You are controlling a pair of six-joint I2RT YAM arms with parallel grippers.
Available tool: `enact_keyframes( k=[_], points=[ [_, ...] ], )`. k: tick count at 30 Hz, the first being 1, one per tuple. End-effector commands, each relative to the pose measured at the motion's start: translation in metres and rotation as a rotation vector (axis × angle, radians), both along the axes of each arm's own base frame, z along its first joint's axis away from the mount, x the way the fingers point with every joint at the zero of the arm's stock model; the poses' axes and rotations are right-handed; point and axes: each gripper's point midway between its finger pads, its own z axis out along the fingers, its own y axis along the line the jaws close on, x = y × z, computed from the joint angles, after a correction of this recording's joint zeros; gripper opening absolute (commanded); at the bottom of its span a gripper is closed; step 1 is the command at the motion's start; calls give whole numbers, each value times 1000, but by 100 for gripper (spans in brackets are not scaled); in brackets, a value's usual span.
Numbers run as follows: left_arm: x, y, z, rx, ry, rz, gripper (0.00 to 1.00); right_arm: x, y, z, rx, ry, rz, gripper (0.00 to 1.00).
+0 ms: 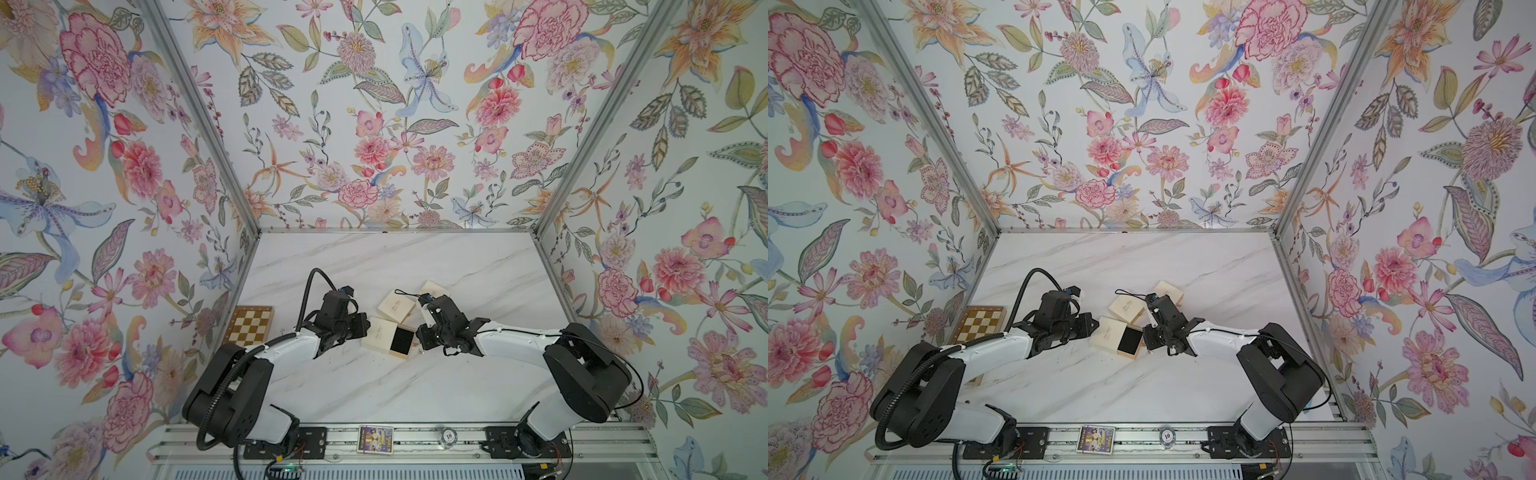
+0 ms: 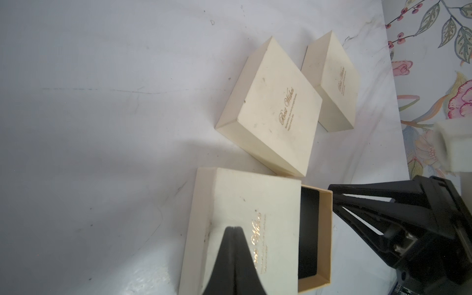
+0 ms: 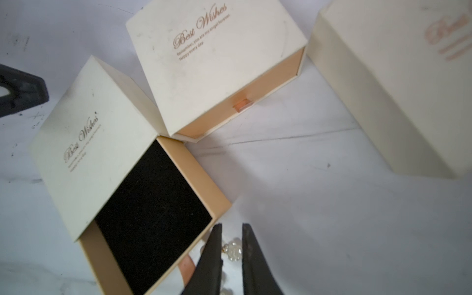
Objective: Take out the earrings from the drawer-style jewelry box
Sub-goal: Close the drawer of the jewelry box.
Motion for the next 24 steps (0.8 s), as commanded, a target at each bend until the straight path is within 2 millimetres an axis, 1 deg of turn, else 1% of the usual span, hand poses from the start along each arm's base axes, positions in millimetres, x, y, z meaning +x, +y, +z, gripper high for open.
enact_keyframes(
  k=[1,5,11,20,24],
  points=[
    [0,1,-5,-7,1,-5,0,1,5,1,-9,-3,16,17],
    [-1,2,-8,-4,4,-1,0,1,8,0,-5,-3,24,17],
    [-2,11,-13,31,9,12,0,1,12,2,1,-9,29,17],
    [4,27,-22,114,20,56,0,-1,14,3,2,-11,36,17],
    [6,29,-28,133,35,66,0,-1,14,3,0,-11,40,17]
  ],
)
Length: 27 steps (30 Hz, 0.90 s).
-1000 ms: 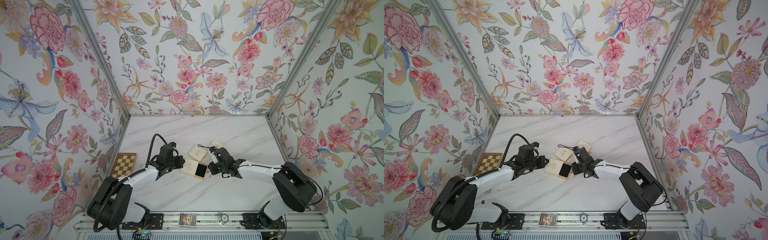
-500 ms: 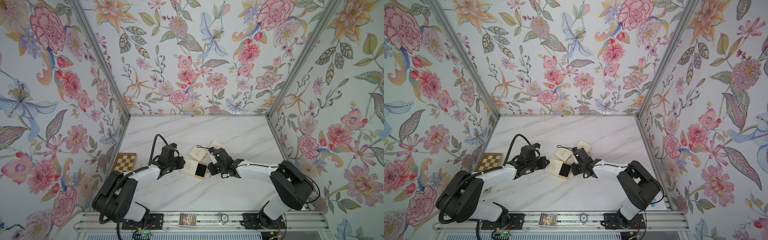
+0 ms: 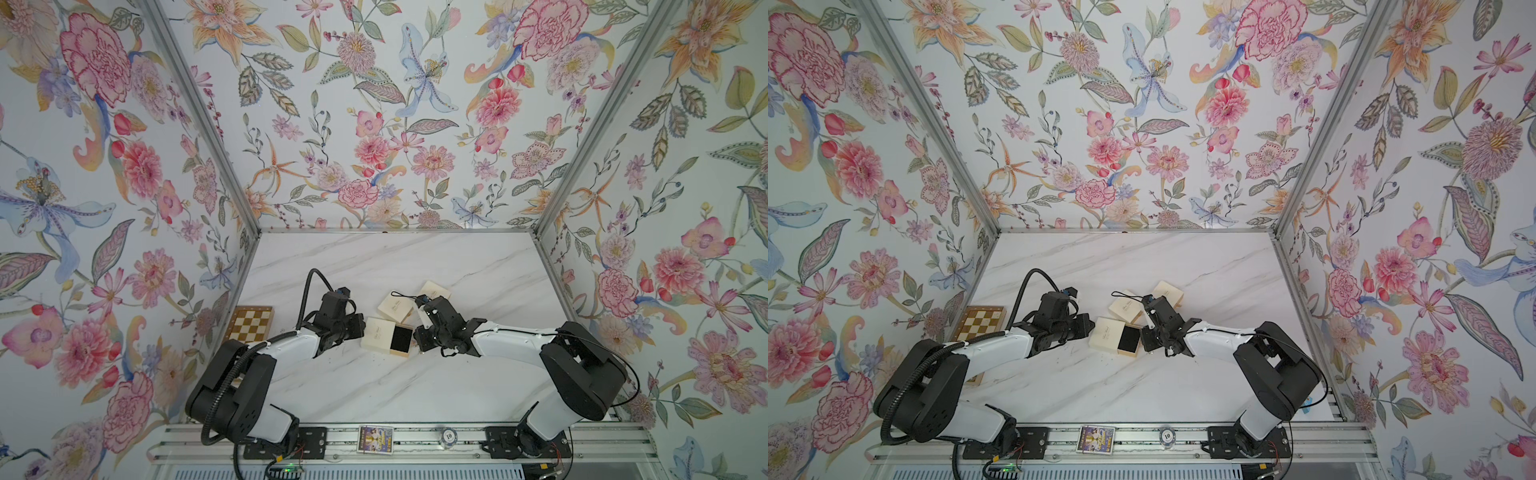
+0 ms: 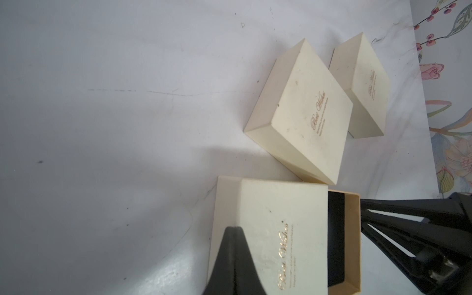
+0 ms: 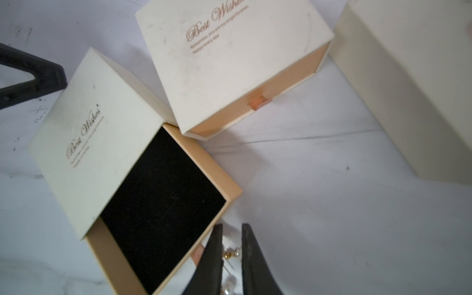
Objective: Take out the earrings from the drawer-style jewelry box
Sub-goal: Close the drawer of the jewelry box.
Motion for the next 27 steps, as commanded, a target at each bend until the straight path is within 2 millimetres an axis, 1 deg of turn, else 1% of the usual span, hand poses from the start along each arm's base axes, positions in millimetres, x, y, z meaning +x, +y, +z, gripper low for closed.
enact_keyframes(
  k=[1,5,10,15,17,27],
  points=[
    [0,13,-16,71,40,27,0,3,6,4,1,-12,17,17],
    [0,16,-18,86,38,36,0,2,8,5,2,-12,20,17],
    [2,22,-12,118,25,55,0,2,8,4,2,-11,24,17],
    [6,15,-14,92,30,39,0,1,12,4,4,-12,35,16],
    [5,13,-17,84,39,36,0,1,14,4,6,-10,39,16],
    [2,11,-14,51,30,39,0,-2,26,3,13,-7,66,16]
  ],
)
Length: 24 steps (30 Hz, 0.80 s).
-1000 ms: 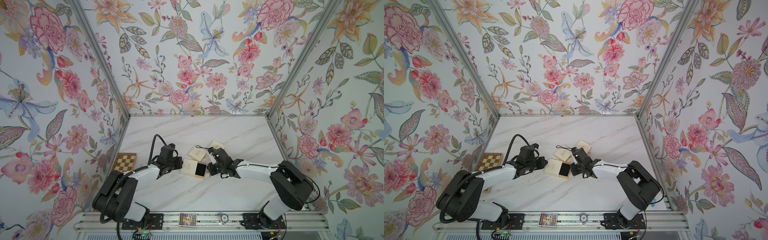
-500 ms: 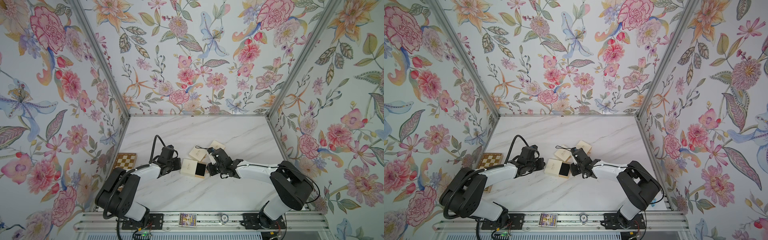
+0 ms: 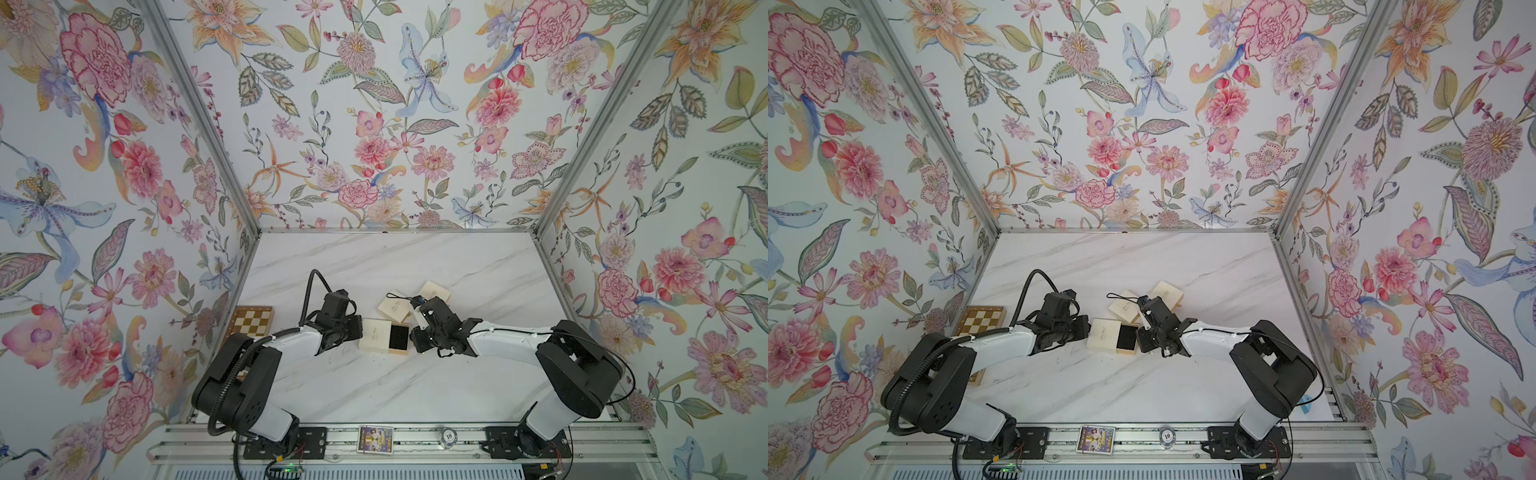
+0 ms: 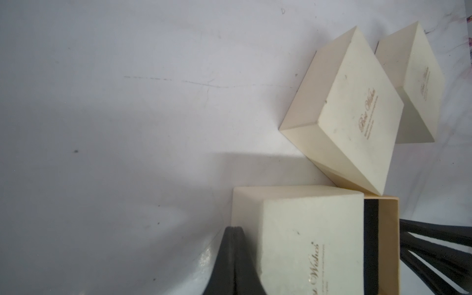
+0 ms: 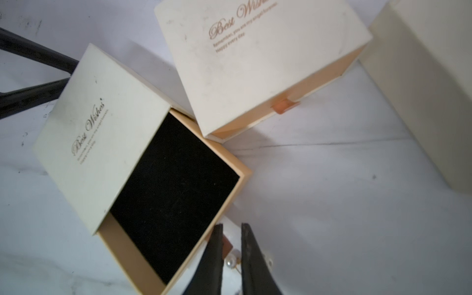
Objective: Take out the earrings from the drawer-style jewelry box
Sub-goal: Close the drawer of the jewelry box.
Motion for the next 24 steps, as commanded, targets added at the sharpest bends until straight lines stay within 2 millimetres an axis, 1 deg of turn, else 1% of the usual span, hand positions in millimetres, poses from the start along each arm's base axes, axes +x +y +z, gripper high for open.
enact_keyframes(
  k=[1,8,17,24],
  points=[
    [1,0,2,-18,-6,4,0,1,13,3,11,-9,38,16],
    [-5,-4,-2,-45,6,1,0,-1,22,4,18,-7,56,16],
    [-11,-1,4,-55,-4,12,0,-4,30,2,21,1,76,16],
    [-13,-1,4,-61,-2,18,0,-5,37,2,27,6,94,16]
  ],
)
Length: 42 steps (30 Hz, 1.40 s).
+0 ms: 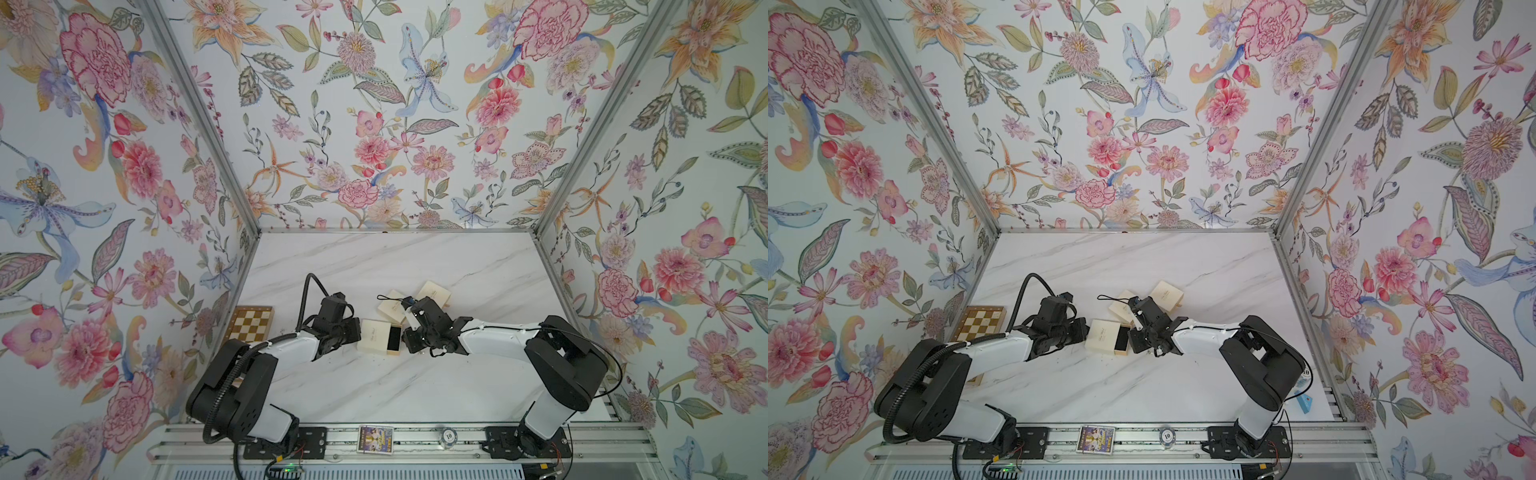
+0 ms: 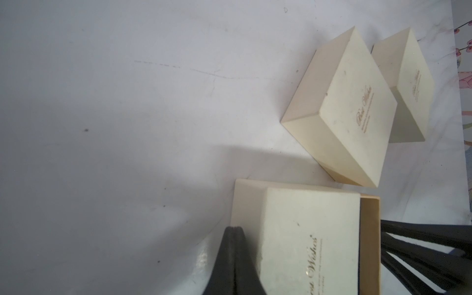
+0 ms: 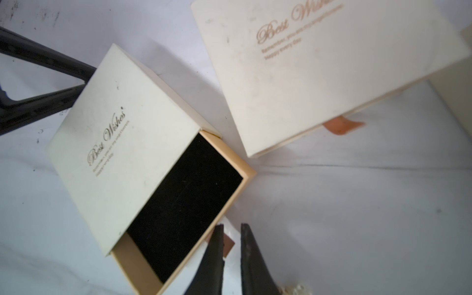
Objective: Take out the earrings from the drawer-style jewelry box
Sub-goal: Close the drawer of the jewelry box.
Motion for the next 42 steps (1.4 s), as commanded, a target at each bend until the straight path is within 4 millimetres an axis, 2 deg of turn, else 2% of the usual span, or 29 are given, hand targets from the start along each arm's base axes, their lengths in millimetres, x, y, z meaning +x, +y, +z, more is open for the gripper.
enact_keyframes(
  k=[1,26,42],
  points=[
    [-4,-5,4,-29,-1,-9,0,0,15,6,21,-10,42,16],
    [-9,-6,7,-38,-6,-3,0,-3,40,6,56,-3,97,15],
    [-20,-2,2,-33,4,18,0,-7,56,6,76,5,127,15]
  ],
)
